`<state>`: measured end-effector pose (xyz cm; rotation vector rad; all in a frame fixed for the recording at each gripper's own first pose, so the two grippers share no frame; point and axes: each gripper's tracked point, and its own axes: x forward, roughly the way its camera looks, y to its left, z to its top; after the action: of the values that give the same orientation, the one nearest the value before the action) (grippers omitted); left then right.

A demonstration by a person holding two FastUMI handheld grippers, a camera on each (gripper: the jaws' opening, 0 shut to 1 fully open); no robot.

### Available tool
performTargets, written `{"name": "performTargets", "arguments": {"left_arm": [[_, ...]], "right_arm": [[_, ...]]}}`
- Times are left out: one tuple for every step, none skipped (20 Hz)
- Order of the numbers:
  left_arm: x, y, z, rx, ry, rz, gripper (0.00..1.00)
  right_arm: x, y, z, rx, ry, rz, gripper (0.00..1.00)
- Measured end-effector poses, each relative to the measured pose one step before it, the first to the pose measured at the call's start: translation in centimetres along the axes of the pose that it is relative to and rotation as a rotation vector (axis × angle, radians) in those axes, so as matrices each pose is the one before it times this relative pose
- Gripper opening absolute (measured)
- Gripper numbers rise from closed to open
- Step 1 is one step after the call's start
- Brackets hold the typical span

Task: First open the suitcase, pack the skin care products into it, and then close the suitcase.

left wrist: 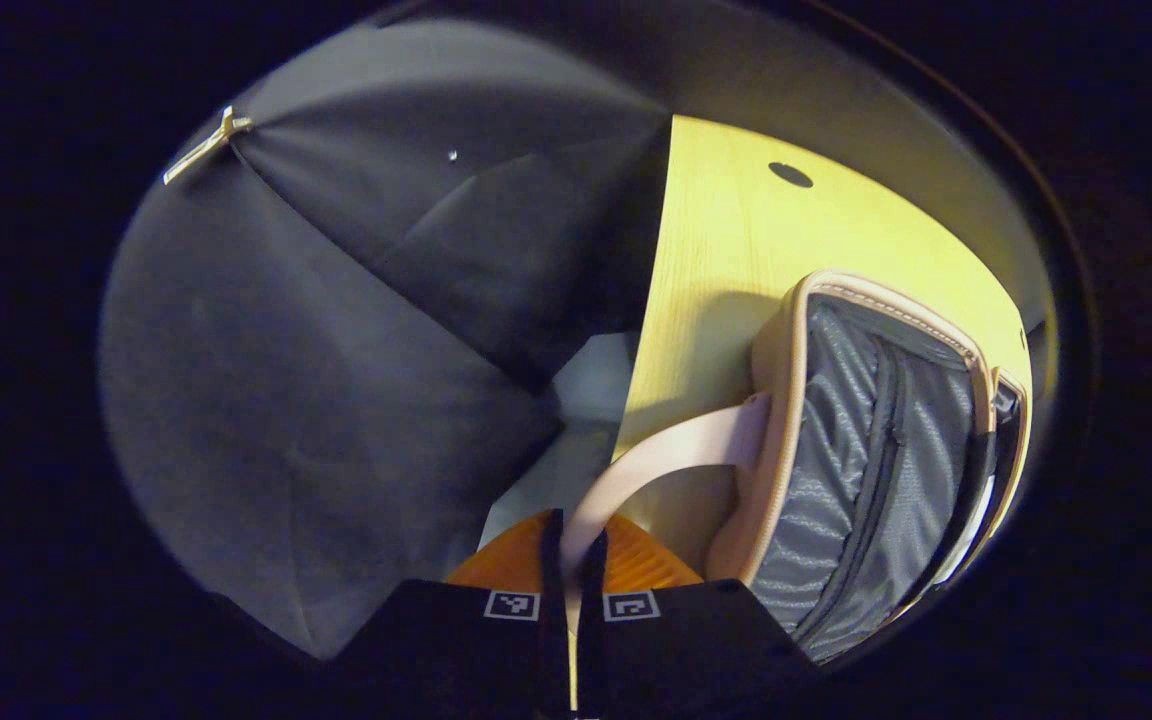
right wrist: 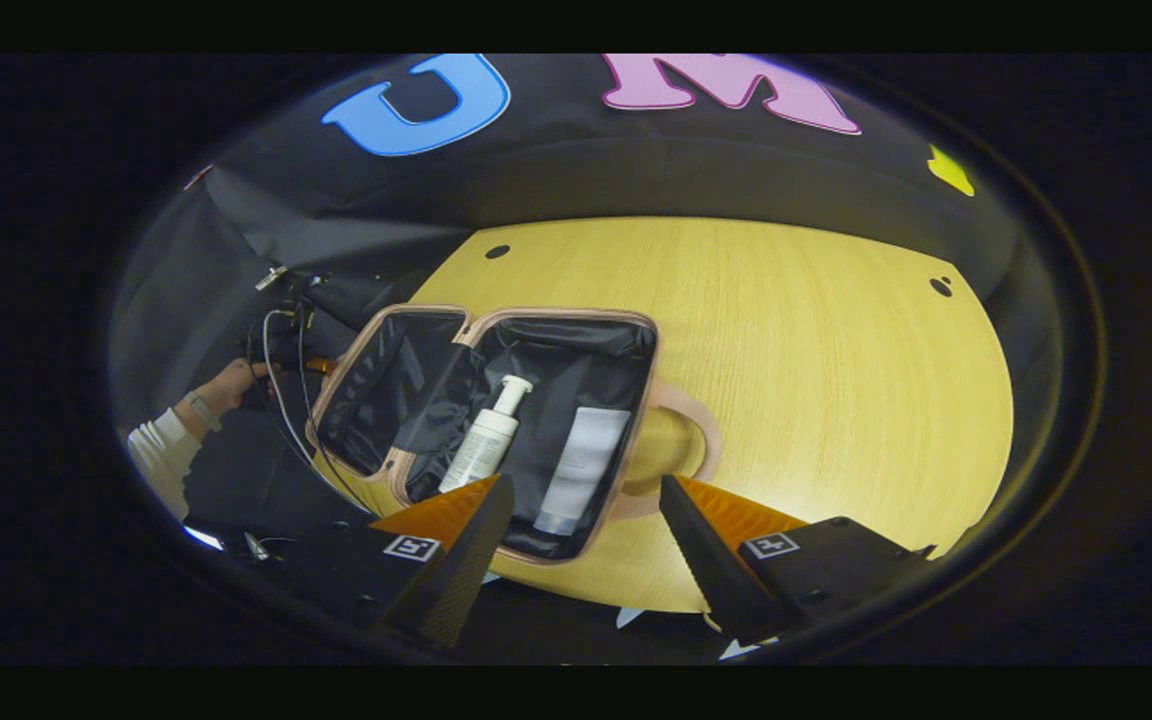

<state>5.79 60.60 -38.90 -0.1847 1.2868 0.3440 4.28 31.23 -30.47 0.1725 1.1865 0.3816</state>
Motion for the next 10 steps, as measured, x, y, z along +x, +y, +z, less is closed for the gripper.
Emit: {"name": "performTargets", "arguments": {"left_arm": [[-0.935, 0.063, 0.217, 0.01126, -0.01025, -0.00215, 0.08], [-0.842, 0.127, 0.347, 0.00901, -0.01282, 0.00617, 0.08], [-0.357, -0.346, 0.119, -0.00105, -0.01217, -0.00494, 0.07], [-0.737, -0.131, 0.419, -0.00403, -0.02462, -0.00585, 0.07], [-0.638, -0.022, 0.136, 0.00182, -0.0181, -0.00624, 0.07], [-0.869, -0.151, 0.531, 0.01075, -0.03448, -0.00473, 0.07], [-0.805, -0.162, 0.225, 0.01631, -0.02499, -0.00379, 0.08], [-0.86, -0.321, 0.412, 0.01918, -0.03212, -0.00566, 0.07], [-0.618, -0.529, 0.017, 0.01786, -0.02695, -0.0067, 0.07], [-0.625, -0.494, 0.107, 0.01496, -0.02596, -0.00893, 0.07]], "right_arm": [[-0.332, -0.161, -0.051, 0.00308, -0.013, -0.00519, 0.93], [-0.372, -0.178, -0.094, 0.00707, -0.0088, 0.00138, 0.93], [-0.34, -0.18, -0.056, 0.00433, -0.0091, 0.00295, 0.93], [-0.262, -0.224, 0.073, 0.00097, -0.01306, 0.00105, 0.93], [-0.255, -0.318, 0.047, -0.0025, -0.01085, -0.00251, 0.93], [-0.318, -0.299, 0.081, -0.00111, -0.01201, -0.00057, 0.94], [-0.353, -0.167, 0.063, 0.00198, -0.01087, 0.00322, 0.94], [-0.406, -0.107, 0.13, 0.00366, -0.01293, 0.00697, 0.93], [-0.35, -0.048, 0.14, 0.00352, -0.01385, 0.00671, 0.93], [-0.439, -0.242, 0.163, 0.00287, -0.00918, 0.00417, 0.93]]}}
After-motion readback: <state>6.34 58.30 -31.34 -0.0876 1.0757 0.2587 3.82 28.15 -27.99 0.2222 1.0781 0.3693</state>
